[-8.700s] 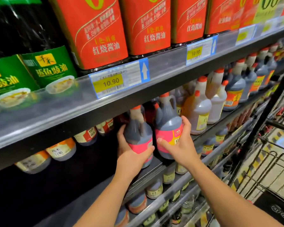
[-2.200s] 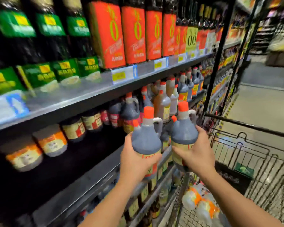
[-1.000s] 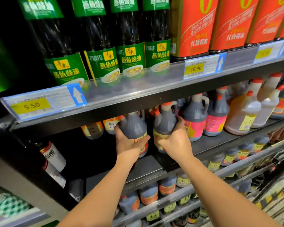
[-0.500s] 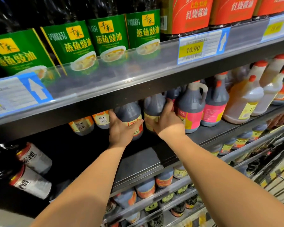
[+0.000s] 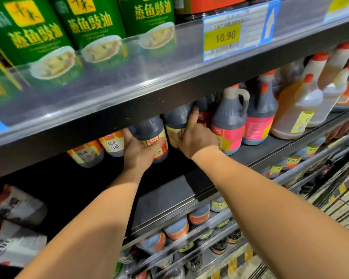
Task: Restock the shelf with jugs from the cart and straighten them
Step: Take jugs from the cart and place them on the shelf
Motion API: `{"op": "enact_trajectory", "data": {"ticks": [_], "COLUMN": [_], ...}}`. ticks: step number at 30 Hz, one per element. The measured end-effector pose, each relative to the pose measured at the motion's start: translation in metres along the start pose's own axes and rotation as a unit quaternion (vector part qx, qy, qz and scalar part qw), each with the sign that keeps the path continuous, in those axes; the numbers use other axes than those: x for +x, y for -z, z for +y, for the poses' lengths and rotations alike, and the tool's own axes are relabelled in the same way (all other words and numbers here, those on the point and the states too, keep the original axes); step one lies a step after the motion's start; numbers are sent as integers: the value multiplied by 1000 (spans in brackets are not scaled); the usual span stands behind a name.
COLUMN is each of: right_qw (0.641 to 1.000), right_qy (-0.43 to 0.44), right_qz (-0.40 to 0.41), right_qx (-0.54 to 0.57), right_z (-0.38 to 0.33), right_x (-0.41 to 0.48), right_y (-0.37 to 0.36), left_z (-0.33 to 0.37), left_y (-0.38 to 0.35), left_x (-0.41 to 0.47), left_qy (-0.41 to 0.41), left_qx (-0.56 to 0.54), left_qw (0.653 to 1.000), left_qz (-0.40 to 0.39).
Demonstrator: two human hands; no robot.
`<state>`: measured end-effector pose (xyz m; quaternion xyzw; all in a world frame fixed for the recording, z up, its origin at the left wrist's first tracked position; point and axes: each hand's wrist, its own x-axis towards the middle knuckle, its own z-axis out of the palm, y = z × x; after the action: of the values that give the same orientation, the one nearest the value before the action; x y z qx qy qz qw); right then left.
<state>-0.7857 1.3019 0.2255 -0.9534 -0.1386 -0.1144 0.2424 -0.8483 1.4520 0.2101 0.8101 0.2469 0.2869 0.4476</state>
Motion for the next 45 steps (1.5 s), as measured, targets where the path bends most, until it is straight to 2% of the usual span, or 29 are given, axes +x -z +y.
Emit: {"op": "enact_trajectory", "data": {"ticks": [7,11,18,23,25,28,31,34,36,40,45], "right_qw": [1000,1000,997,998,998,994,989,985,983,969,935], "right_qy": [2,2,-27,-37,-12,18,5,-37,-83,-191,-327], "right_qz": [-5,-12,-50,-23,21,87,135,158,157,156,134], "right_qx": [23,22,57,46,57,68,56,55,37,3,13], "right_z": [0,2,-2,-1,2,15,40,75,107,182,280], "right_x": [9,13,10,-17,-36,-73,-106,-135,-156,-205,-274], "right_y": [-3,-8,-3,12,23,41,59,75,84,95,96], "left_z": [-6,-6,1,7,16,34,50,64,74,87,86], "left_y": [-9,-14,-8,5,8,4,-7,-26,-46,-100,-175], "left_x": [-9,-8,-9,-32,-47,-78,-113,-141,-159,-203,-267], "left_qy": [-42,-12,17,18,38,-11,-57,-117,-145,-142,-161], "left_qx": [31,46,87,45,56,26,44,-24,-64,-68,-11], "left_qw": [999,999,995,999,998,999,996,984,966,920,865], "left_qz": [3,6,-44,-17,7,25,-52,-132,-205,-359,-475]}}
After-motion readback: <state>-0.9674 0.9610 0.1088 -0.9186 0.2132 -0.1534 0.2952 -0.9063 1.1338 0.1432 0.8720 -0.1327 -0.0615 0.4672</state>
